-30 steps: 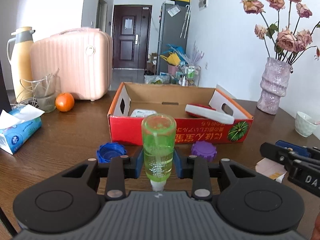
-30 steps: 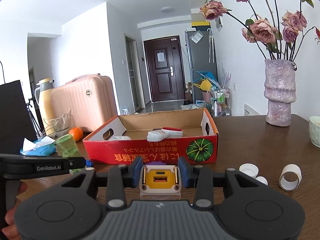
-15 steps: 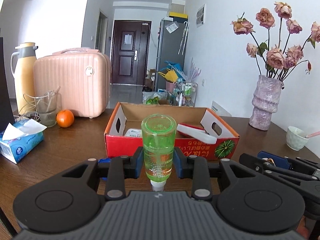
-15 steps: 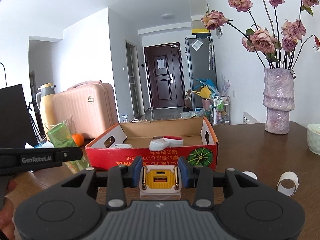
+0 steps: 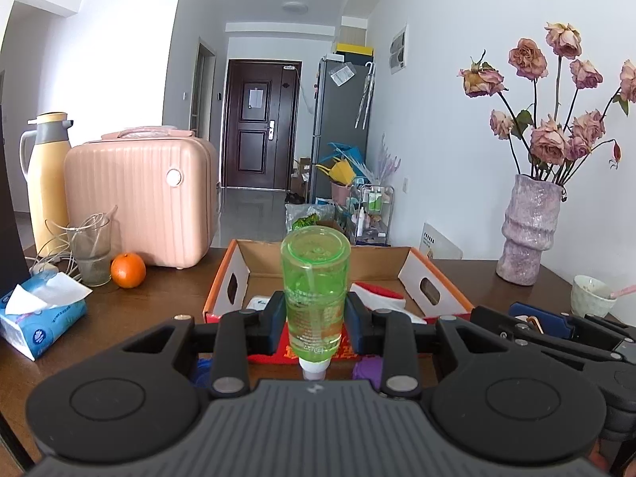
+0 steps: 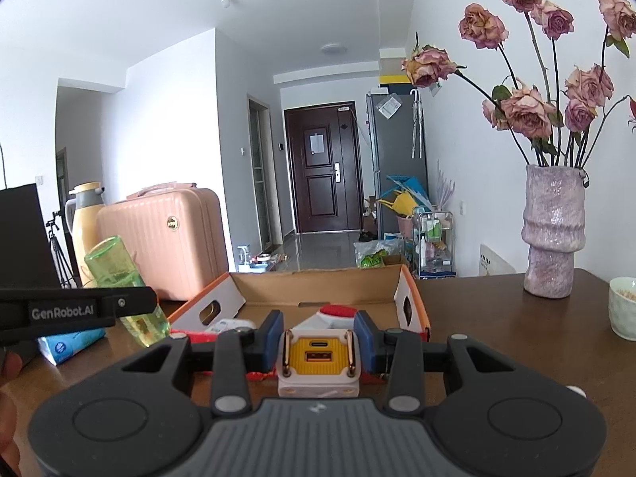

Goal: Organize rigid objects
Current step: 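Lift the spray bottle with left tool while right tool carries cube to the red box, then lower the bottle into the red box with left tool while right tool releases the cube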

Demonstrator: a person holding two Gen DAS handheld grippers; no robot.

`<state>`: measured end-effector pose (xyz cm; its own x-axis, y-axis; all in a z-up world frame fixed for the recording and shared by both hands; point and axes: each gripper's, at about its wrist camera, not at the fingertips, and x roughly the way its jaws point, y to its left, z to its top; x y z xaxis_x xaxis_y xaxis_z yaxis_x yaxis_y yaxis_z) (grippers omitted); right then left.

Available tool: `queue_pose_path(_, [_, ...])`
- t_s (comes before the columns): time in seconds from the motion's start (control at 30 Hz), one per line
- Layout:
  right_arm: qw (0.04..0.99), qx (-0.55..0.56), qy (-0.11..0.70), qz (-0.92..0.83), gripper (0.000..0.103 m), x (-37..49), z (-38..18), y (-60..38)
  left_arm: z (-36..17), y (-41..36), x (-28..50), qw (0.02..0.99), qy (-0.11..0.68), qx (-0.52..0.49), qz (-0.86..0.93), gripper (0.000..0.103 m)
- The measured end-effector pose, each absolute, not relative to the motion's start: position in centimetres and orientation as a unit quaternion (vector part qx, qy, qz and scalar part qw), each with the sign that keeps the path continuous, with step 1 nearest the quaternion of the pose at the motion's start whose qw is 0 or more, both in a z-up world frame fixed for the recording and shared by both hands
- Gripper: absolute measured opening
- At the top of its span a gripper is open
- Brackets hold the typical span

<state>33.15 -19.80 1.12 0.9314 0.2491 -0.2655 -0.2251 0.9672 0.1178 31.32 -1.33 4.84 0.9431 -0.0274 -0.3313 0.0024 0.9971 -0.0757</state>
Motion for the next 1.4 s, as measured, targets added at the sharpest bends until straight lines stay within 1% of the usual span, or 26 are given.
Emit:
queue_pose_path(0.27, [0.985, 0.042, 0.126, 0.112, 0.038, 35.0, 2.0, -19.6, 5.2, -1.6, 33.4, 0.985, 0.167, -0.042, -0.004, 0.032])
queue_pose_path(0.63, [0.986, 0.046, 0.124, 0.100, 0.038, 38.8, 1.8, -19.2, 5.3, -2.0, 37.0, 0.985, 0.162, -0.055, -0.004, 0.032])
queue_pose_path(1.4, [0.985, 0.048, 0.142, 0.085, 0.038, 47.9, 0.8, -19.1, 4.0, -2.3, 46.1, 0.983, 0.177, -0.054, -0.004, 0.032])
